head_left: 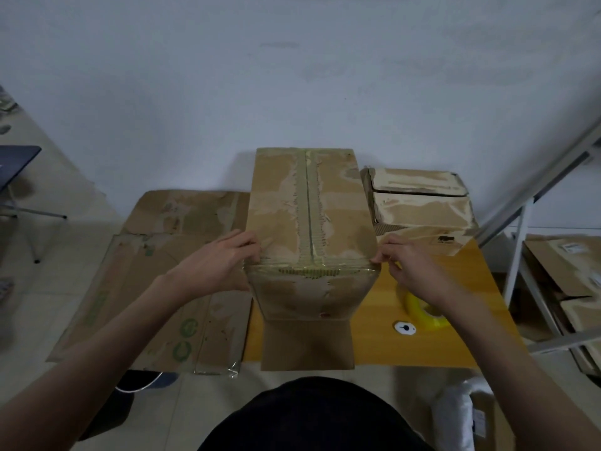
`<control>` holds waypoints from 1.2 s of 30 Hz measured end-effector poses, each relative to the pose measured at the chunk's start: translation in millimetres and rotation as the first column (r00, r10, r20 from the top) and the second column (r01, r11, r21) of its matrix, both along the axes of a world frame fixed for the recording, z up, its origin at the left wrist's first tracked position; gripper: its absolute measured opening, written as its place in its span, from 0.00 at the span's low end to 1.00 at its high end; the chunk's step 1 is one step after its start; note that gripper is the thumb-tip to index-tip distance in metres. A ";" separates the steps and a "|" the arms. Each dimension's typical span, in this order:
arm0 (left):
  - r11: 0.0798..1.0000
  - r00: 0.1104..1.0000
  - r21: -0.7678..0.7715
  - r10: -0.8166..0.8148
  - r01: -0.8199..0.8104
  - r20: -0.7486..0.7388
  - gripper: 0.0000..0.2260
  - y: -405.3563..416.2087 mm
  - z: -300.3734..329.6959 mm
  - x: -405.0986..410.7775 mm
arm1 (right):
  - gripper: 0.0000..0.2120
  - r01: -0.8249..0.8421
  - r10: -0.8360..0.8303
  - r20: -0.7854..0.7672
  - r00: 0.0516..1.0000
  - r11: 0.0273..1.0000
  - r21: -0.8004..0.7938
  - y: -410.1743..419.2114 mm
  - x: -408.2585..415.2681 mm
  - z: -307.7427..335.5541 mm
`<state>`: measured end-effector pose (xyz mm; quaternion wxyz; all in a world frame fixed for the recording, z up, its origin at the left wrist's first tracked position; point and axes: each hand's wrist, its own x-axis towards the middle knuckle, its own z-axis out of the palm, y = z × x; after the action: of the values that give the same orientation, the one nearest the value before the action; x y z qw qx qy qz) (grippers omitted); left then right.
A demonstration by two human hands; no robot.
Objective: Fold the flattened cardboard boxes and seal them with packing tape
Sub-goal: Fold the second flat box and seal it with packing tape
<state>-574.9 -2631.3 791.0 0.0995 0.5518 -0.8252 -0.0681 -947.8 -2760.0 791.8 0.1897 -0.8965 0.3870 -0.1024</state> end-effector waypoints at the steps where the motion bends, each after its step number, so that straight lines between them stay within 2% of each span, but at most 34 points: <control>1: 0.999 0.999 0.017 0.032 -0.031 -0.021 0.22 -0.1 0.4 -1.5 | 0.13 -0.019 0.019 -0.009 1.000 1.000 0.003 0.8 2.6 0.9; 2: 0.998 0.997 0.024 0.059 -0.058 -0.054 0.25 -0.3 0.4 -3.5 | 0.11 -0.044 0.044 -0.001 0.999 0.999 0.009 2.7 5.8 1.5; 4: 0.997 0.991 -0.009 0.080 -0.082 -0.108 0.22 -0.1 -2.2 -8.8 | 0.10 -0.074 0.073 0.050 0.996 0.997 0.017 7.4 11.4 0.0; 9: 0.977 0.976 -0.141 0.133 -0.158 -0.173 0.15 6.9 -18.5 -26.8 | 0.07 0.036 -0.003 0.199 0.980 0.987 -0.159 26.1 23.2 -17.3; 14: 0.978 0.972 -0.164 0.094 -0.132 -0.217 0.21 3.1 -23.9 -72.4 | 0.18 -0.026 0.070 0.216 0.974 0.979 -0.203 51.3 67.4 -31.1; 18: 0.958 0.943 -0.208 0.130 -0.199 -0.305 0.19 -8.0 -36.1 -111.5 | 0.10 0.113 -0.031 0.292 0.956 0.956 -0.272 65.1 89.7 -44.9; 22: 0.909 0.884 -0.257 0.199 -0.328 -0.423 0.14 -8.0 -56.3 -123.2 | 0.07 0.173 -0.047 0.351 0.935 0.925 -0.338 66.1 95.1 -54.3; 27: 0.881 0.867 -0.312 0.187 -0.356 -0.462 0.13 -11.5 -60.6 -123.3 | 0.09 0.203 -0.052 0.416 0.908 0.923 -0.328 63.6 94.6 -46.2; 32: 0.886 0.865 -0.334 0.132 -0.322 -0.485 0.09 -5.8 -53.7 -104.1 | 0.08 0.152 -0.037 0.432 0.901 0.960 -0.234 54.7 68.8 -41.7; 34: 0.841 0.846 -0.371 0.173 -0.393 -0.504 0.07 3.9 -56.4 -86.8 | 0.09 0.226 -0.117 0.387 0.915 0.941 -0.252 52.0 43.7 -46.0; 36: 0.779 0.813 -0.392 0.245 -0.489 -0.528 0.07 15.5 -59.8 -67.1 | 0.11 0.355 -0.249 0.385 0.889 0.905 -0.234 52.4 19.8 -51.0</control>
<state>-642.0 -2615.9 731.2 0.4411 0.6281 -0.6391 0.0493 -927.9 -2707.6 740.8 0.0988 -0.8102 0.4639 -0.3443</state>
